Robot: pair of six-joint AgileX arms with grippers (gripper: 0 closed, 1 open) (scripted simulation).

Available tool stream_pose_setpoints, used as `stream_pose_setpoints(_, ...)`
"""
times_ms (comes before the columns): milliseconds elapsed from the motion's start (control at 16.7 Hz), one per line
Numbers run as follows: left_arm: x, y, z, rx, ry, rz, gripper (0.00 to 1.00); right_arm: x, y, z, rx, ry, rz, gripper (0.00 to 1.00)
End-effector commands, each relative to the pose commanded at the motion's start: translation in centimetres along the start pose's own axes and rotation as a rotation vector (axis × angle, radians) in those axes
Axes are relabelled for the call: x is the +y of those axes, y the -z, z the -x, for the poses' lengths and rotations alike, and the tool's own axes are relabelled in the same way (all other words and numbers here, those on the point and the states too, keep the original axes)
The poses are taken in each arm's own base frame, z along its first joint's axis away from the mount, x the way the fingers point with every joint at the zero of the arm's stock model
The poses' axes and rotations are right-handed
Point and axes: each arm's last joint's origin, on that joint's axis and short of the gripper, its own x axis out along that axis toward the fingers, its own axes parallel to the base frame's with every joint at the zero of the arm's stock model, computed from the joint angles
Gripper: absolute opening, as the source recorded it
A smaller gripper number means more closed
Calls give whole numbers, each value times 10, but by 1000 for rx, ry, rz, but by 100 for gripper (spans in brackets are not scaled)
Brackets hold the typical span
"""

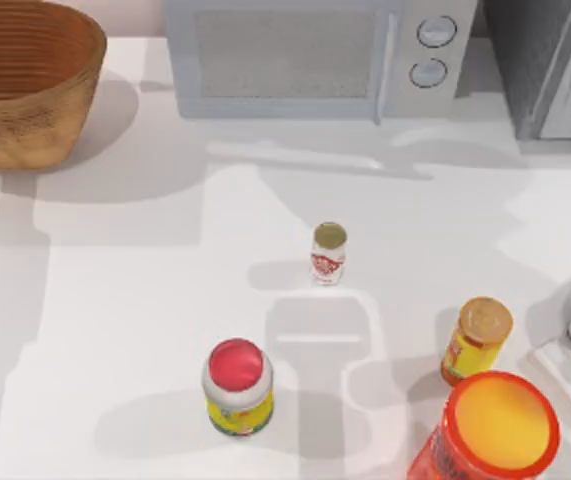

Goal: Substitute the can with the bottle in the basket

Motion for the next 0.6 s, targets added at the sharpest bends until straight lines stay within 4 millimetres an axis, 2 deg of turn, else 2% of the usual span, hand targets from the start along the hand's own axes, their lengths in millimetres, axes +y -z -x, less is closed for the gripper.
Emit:
stream_pose_setpoints(120,-1,7,-13,12,2,0,0,0,0,0,0,0,0,100)
stream_pose_setpoints(360,-1,8,-14,13,2,0,0,0,0,0,0,0,0,100)
stream_pose_setpoints(600,-1,8,-14,13,2,0,30,0,0,0,0,0,0,100)
